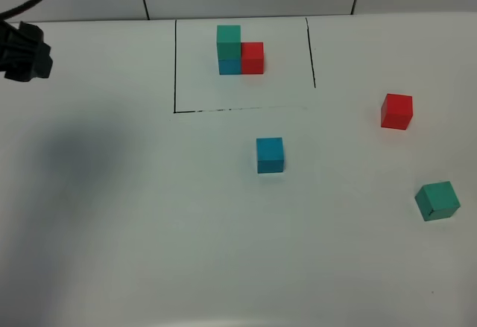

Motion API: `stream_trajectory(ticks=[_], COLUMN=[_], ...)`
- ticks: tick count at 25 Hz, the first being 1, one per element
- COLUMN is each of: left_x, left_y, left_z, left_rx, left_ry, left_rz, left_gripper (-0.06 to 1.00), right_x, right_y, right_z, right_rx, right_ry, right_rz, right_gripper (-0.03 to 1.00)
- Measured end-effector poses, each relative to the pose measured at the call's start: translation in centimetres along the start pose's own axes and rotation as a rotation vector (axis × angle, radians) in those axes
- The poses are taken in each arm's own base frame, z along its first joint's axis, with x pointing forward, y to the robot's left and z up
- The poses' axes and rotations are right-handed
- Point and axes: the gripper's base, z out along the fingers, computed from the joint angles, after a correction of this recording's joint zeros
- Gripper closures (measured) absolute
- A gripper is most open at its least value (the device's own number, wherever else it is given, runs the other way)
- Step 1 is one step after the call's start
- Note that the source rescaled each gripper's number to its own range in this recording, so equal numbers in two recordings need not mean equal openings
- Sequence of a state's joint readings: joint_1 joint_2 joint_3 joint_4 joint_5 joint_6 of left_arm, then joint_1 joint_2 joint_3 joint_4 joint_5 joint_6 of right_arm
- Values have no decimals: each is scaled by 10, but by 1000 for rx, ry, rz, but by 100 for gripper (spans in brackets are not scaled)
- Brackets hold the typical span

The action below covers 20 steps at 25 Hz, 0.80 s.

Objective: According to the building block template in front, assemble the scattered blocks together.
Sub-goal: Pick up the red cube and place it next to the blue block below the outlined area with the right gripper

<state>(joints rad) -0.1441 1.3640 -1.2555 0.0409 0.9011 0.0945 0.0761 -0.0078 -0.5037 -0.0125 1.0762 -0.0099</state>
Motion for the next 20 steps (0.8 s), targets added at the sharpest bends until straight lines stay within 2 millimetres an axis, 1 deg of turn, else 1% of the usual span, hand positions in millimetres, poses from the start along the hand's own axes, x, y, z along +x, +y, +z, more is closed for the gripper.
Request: stream_trajectory(ticks=[10, 14, 17, 20], left_x=[72, 101, 124, 147], left_y=[-6, -9, -11, -14], left_z=[-67, -88, -97, -100], left_rx=[-17, -23, -26, -29], left_ry=[-187, -265, -312, -346], left_rz=[-52, -65, -72, -73], left_gripper=[17, 17, 17, 17], right_x=[0, 0, 0, 0], right_y=[2, 2, 2, 2], right_z=[0, 0, 0, 0], right_rx=[-18, -18, -18, -19], right_ry=[0, -1, -1, -1], right_rz=[10, 10, 10, 10], right_gripper=[20, 20, 20, 20])
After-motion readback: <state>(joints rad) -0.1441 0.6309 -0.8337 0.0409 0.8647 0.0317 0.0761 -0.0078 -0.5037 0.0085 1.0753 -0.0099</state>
